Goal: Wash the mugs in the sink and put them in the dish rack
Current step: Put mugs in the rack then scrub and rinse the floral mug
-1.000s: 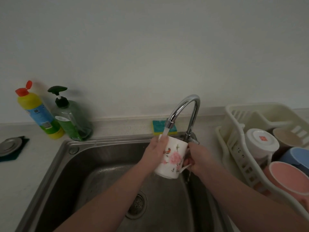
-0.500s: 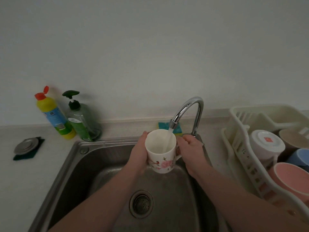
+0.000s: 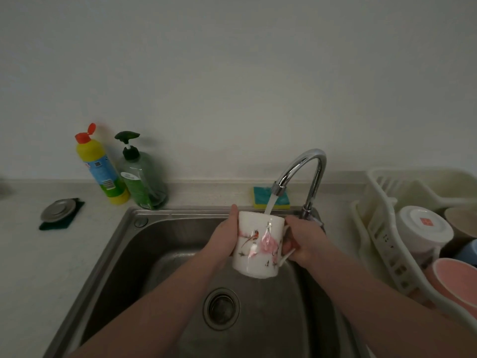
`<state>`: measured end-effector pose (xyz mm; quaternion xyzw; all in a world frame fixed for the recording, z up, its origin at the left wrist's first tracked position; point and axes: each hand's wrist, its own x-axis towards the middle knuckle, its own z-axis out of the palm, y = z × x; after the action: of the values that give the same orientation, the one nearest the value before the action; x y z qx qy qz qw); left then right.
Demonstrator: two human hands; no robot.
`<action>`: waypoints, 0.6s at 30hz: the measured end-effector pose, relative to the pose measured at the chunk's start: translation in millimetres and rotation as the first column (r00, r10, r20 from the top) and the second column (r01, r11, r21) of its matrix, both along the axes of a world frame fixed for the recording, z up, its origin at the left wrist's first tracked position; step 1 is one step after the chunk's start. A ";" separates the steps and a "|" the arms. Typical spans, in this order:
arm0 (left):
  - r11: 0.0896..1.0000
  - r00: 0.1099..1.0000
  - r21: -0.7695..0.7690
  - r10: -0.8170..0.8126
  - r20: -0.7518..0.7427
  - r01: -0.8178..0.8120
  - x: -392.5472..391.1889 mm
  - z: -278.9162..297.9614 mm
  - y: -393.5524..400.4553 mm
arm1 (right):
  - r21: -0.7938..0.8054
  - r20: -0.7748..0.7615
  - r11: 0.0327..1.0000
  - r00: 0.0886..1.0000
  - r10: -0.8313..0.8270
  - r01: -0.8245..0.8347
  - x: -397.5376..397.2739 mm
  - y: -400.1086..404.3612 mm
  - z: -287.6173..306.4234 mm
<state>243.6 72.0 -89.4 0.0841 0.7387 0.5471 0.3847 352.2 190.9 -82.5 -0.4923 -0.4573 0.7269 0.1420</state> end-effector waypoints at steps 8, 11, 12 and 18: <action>0.999 0.997 0.008 -0.047 -0.053 0.048 -2.2 -6.7 1.5 | -0.083 -0.020 0.997 1.000 -0.009 0.007 -3.8 5.5 9.6; 0.998 0.991 -0.033 -0.063 -0.120 0.059 -7.9 -7.6 -1.2 | -0.014 0.008 0.999 0.999 0.032 -0.032 -2.4 4.9 10.8; 0.997 0.986 -0.053 -0.064 -0.154 0.057 -10.1 -8.3 -2.5 | 0.024 0.013 0.999 0.999 0.044 -0.044 -2.1 4.2 11.7; 0.958 0.916 -0.276 -0.179 -0.358 0.079 -29.2 -17.8 -12.0 | 0.490 0.326 0.803 0.926 0.192 -0.339 -6.0 -3.4 13.6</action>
<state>214.4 60.0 -107.3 0.1870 0.8562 0.3936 0.2777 346.2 187.5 -68.9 -0.4538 -0.7220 0.5108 0.1090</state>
